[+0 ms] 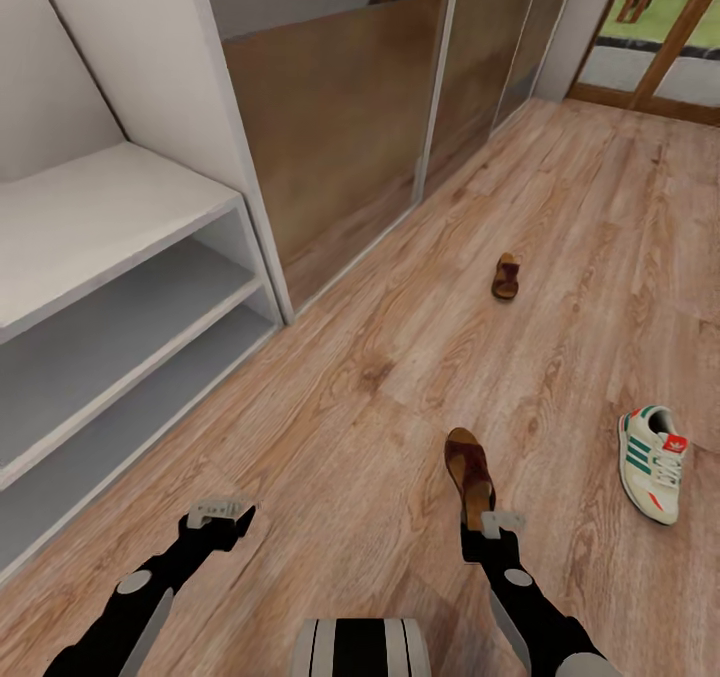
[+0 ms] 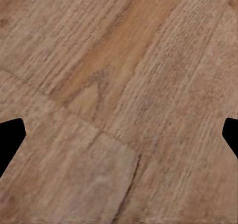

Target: Pick up the two gym shoes and the two sandals from the corridor floor and place them onto the hallstand (shoe rack) in the corridor, making sure they are on the rack and not on the floor. Arrange them so the two gym shoes are next to each other and the two sandals are next to each other.

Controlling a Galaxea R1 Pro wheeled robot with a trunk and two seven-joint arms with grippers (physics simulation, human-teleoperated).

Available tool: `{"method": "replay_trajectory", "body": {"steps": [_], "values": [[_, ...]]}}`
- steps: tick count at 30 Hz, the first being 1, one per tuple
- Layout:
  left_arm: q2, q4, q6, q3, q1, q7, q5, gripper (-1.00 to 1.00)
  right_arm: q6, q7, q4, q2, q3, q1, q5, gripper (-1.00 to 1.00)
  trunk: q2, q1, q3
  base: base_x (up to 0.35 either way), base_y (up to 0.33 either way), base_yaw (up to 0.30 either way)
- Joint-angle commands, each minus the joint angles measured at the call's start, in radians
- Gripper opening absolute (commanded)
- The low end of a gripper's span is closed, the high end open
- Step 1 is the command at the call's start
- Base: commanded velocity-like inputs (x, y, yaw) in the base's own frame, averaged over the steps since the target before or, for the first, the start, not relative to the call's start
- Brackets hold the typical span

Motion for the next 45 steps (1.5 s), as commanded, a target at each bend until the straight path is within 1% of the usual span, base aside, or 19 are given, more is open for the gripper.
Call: {"method": "replay_trajectory", "body": {"steps": [1, 3, 4, 8, 9, 12, 13, 14, 16, 21, 24, 25, 26, 28, 29, 33, 36, 41, 45], "values": [[0.009, 0.002, 0.006, 0.006, 0.007, -0.003, 0.009, 1.0, -0.002, -0.006, -0.009, -0.001, 0.003, 0.0, 0.002, -1.0, 0.0, -0.001, 0.005, 0.0, 0.0, -0.024], [0.018, 0.005, 0.006, 0.015, 0.012, -0.002, 0.007, 1.0, -0.001, -0.006, -0.025, -0.004, 0.003, 0.0, 0.007, -1.0, 0.001, -0.001, 0.016, 0.0, 0.0, -0.017], [0.026, 0.008, 0.007, 0.022, 0.015, -0.002, 0.006, 1.0, -0.001, -0.006, -0.041, -0.013, 0.003, 0.0, 0.015, -1.0, 0.001, -0.002, 0.021, 0.0, 0.0, -0.01], [0.039, 0.012, 0.006, 0.031, 0.03, -0.001, 0.003, 1.0, -0.002, -0.006, -0.061, -0.042, 0.003, 0.001, 0.032, -1.0, 0.002, -0.004, 0.043, 0.0, 0.0, -0.006], [0.043, 0.013, 0.006, 0.034, 0.042, 0.0, 0.003, 1.0, -0.003, -0.006, -0.065, -0.055, 0.003, 0.002, 0.037, -1.0, 0.002, -0.004, 0.048, 0.0, 0.0, -0.003], [0.046, 0.014, 0.002, 0.037, 0.064, 0.003, 0.002, 1.0, -0.004, -0.006, -0.068, -0.071, 0.002, 0.005, 0.042, -1.0, 0.003, -0.005, 0.065, 0.0, 0.0, -0.002], [0.047, 0.018, -0.007, 0.039, 0.095, 0.016, 0.002, 1.0, -0.013, -0.006, -0.07, -0.082, 0.001, 0.027, 0.044, -1.0, 0.003, -0.006, 0.07, 0.0, 0.0, 0.0], [0.047, 0.021, -0.01, 0.04, 0.11, 0.024, 0.002, 1.0, -0.024, -0.006, -0.071, -0.085, 0.001, 0.045, 0.044, -1.0, 0.003, -0.006, 0.075, 0.0, 0.0, 0.0], [0.047, 0.024, -0.014, 0.04, 0.123, 0.031, 0.004, 1.0, -0.043, -0.007, -0.072, -0.086, 0.001, 0.066, 0.045, -1.0, 0.004, -0.007, 0.086, 0.0, 0.0, 0.0], [0.041, 0.032, -0.047, 0.04, 0.153, 0.042, 0.007, 1.0, -0.146, -0.007, -0.071, -0.089, 0.0, 0.138, 0.045, -1.0, 0.005, -0.01, 0.113, 0.0, 0.0, 0.0], [0.037, 0.049, -0.083, 0.041, 0.166, 0.047, 0.008, 1.0, -0.182, -0.007, -0.07, -0.089, 0.0, 0.171, 0.044, -1.0, 0.005, -0.011, 0.13, 0.0, 0.0, 0.0], [0.035, 0.063, -0.1, 0.04, 0.17, 0.048, 0.009, 1.0, -0.2, -0.007, -0.07, -0.089, 0.0, 0.192, 0.044, -1.0, 0.006, -0.011, 0.135, 0.0, 0.0, 0.0], [0.033, 0.101, -0.125, 0.039, 0.173, 0.049, 0.012, 1.0, -0.224, -0.007, -0.071, -0.089, -0.001, 0.224, 0.042, -1.0, 0.006, -0.012, 0.14, 0.0, 0.0, 0.0], [0.031, 0.17, -0.169, 0.039, 0.175, 0.049, 0.015, 1.0, -0.248, -0.007, -0.068, -0.089, -0.002, 0.256, 0.04, -1.0, 0.006, -0.013, 0.151, 0.0, 0.0, 0.0], [0.03, 0.228, -0.221, 0.04, 0.175, 0.05, 0.016, 1.0, -0.265, -0.007, -0.065, -0.088, -0.003, 0.276, 0.037, -1.0, 0.007, -0.013, 0.157, 0.0, 0.0, 0.0], [0.029, 0.301, -0.304, 0.042, 0.176, 0.057, 0.015, 1.0, -0.294, -0.007, -0.058, -0.085, -0.002, 0.296, 0.036, -1.0, 0.008, -0.015, 0.178, 0.0, 0.0, 0.0], [0.028, 0.328, -0.339, 0.042, 0.176, 0.073, 0.017, 1.0, -0.308, -0.007, -0.046, -0.084, -0.003, 0.304, 0.035, -1.0, 0.008, -0.016, 0.195, 0.0, 0.0, 0.0], [0.025, 0.353, -0.358, 0.04, 0.176, 0.104, 0.016, 1.0, -0.316, -0.007, -0.031, -0.082, -0.003, 0.308, 0.034, -1.0, 0.009, -0.019, 0.222, 0.0, 0.0, 0.0], [0.014, 0.37, -0.363, 0.038, 0.176, 0.124, 0.013, 1.0, -0.318, -0.007, -0.028, -0.08, -0.003, 0.309, 0.032, -1.0, 0.01, -0.02, 0.244, 0.0, 0.0, 0.0]]}}
